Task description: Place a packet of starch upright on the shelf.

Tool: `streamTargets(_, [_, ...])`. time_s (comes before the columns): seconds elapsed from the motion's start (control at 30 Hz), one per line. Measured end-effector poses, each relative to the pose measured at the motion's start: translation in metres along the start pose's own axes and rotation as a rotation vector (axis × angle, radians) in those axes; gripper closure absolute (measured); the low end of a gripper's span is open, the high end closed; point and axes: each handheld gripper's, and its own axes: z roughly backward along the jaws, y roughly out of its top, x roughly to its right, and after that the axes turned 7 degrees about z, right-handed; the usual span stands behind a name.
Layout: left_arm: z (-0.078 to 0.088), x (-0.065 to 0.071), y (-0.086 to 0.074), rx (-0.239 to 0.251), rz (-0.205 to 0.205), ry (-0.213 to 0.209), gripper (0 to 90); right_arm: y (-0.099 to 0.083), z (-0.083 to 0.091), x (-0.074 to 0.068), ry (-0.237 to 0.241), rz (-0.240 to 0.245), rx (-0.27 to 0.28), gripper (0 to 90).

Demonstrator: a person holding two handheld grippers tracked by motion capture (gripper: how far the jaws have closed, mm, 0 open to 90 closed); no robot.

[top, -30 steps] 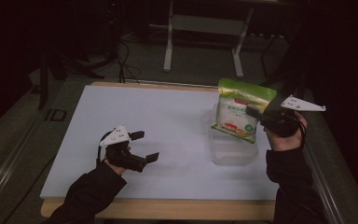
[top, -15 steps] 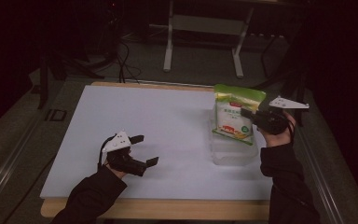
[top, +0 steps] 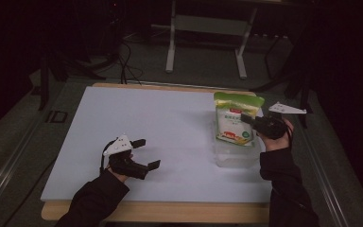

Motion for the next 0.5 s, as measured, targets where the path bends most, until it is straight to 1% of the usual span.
streamTargets(0.03, [0.0, 0.0, 0.0, -0.001, 0.003, 0.001, 0.0, -0.002, -0.001, 0.0, 0.003, -0.004, -0.007, 85.9])
streamTargets(0.07, [0.001, -0.001, -0.001, -0.002, 0.005, 0.003, 0.0, -0.006, -0.002, 0.0, 0.005, -0.012, -0.006, 85.9])
streamTargets(0.1, [0.001, -0.002, -0.001, -0.003, 0.005, 0.003, 0.0, -0.01, -0.002, 0.002, 0.014, -0.031, -0.001, 85.9])
streamTargets(0.17, [0.001, -0.002, -0.002, -0.002, 0.006, 0.007, 0.0, -0.016, -0.002, 0.005, 0.024, -0.044, -0.005, 85.9])
streamTargets(0.23, [0.001, -0.003, -0.002, -0.003, 0.009, 0.008, 0.1, -0.025, -0.005, 0.007, 0.032, -0.051, -0.039, 86.0])
streamTargets(0.27, [0.001, -0.003, -0.002, -0.003, 0.009, 0.008, 0.0, -0.025, -0.005, 0.007, 0.032, -0.051, -0.039, 86.0])
streamTargets(0.3, [0.0, -0.003, -0.003, -0.004, 0.007, 0.006, 0.0, -0.028, -0.005, 0.009, 0.021, -0.052, -0.052, 86.0])
streamTargets(0.33, [0.0, -0.003, -0.003, -0.006, 0.006, 0.005, 0.0, -0.035, -0.003, 0.015, 0.026, -0.09, -0.033, 86.0])
streamTargets(0.37, [0.0, -0.003, -0.003, -0.007, 0.005, 0.004, 0.0, -0.037, -0.002, 0.017, 0.02, -0.098, -0.028, 86.0])
streamTargets(0.4, [0.0, -0.003, -0.003, -0.008, 0.004, 0.003, 0.0, -0.039, -0.002, 0.018, 0.012, -0.098, -0.029, 86.0])
streamTargets(0.47, [-0.001, -0.003, -0.004, -0.006, 0.005, 0.0, 0.0, -0.04, -0.001, 0.019, 0.015, -0.105, -0.027, 85.9])
streamTargets(0.5, [-0.001, -0.003, -0.003, -0.009, 0.006, 0.001, 0.0, -0.04, -0.001, 0.018, 0.007, -0.094, -0.03, 85.9])
